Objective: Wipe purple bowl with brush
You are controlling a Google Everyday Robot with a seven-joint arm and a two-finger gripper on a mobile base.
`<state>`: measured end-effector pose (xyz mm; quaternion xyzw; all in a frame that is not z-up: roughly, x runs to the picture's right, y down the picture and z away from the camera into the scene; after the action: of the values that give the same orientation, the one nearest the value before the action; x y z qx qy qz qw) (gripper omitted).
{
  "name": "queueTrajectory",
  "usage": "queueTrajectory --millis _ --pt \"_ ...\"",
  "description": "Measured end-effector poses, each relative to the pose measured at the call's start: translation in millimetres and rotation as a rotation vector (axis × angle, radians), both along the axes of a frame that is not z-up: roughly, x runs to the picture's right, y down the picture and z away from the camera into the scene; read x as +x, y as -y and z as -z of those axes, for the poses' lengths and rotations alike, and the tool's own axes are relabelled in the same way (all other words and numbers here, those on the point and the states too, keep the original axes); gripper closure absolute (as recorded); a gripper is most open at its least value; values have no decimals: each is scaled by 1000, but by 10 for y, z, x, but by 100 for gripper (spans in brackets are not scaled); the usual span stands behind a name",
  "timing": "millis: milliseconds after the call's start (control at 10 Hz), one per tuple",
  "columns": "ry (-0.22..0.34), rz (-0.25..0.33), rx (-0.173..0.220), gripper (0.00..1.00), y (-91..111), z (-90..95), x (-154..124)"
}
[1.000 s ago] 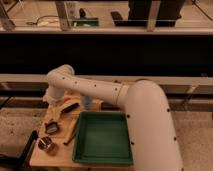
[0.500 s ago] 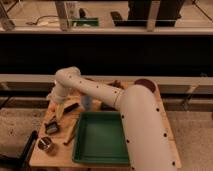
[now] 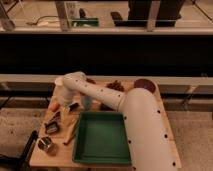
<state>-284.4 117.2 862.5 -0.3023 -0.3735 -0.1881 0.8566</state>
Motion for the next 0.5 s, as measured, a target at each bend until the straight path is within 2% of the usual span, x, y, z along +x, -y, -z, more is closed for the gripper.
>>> queueTrajectory --millis 200,500 --pt "-6 -11 -6 20 8 -60 29" --pt "-40 -33 -46 20 -162 -283 124"
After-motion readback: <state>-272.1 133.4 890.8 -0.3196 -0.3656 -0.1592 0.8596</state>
